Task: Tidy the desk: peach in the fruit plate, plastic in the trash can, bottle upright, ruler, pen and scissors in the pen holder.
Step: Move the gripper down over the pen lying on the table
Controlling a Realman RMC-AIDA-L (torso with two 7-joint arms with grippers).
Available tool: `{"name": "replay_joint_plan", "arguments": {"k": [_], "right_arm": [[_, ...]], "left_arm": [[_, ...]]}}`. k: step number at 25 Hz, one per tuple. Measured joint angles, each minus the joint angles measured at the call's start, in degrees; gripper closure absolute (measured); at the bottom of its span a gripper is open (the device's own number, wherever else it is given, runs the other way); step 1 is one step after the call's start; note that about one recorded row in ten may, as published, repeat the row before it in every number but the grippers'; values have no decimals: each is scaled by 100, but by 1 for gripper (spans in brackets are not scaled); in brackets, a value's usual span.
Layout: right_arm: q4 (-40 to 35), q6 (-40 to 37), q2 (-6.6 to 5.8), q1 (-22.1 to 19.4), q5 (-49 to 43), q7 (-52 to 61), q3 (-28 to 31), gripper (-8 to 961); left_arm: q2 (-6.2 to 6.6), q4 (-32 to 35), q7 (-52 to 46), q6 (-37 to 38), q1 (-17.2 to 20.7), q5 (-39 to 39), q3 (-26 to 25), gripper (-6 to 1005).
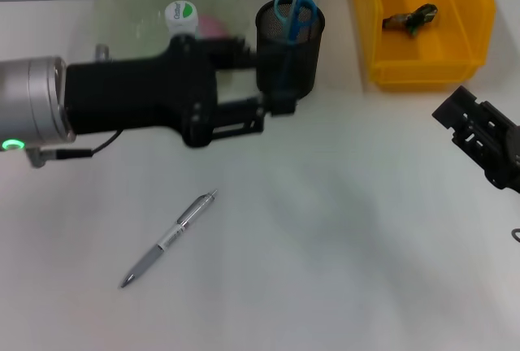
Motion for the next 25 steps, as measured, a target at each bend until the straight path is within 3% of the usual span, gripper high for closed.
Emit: {"name": "replay_joint_plan", "arguments": {"k": [6,7,12,19,22,25], "right_arm": [[0,4,-1,3,-10,11,0,393],[1,6,-1,3,-26,21,0,393],[1,68,13,8,-143,44,1,391],[0,80,19,12,-148,46,1,391],[1,126,26,22,-148,46,1,391],[0,194,25,49,-148,43,1,391]], "left_arm": [[-55,341,-494,9,-4,1107,-146,456],[-111,665,-971,-32,-24,1695,-162,456],[-236,1236,-1948,-104,-105,2782,-168,456],[-249,1630,-3972,-81,-507,4412,-120,455],[-260,1688,-4429,3,-636,4934,-14,455],[-261,1709,-5007,47,-830,5618,460,455]]}}
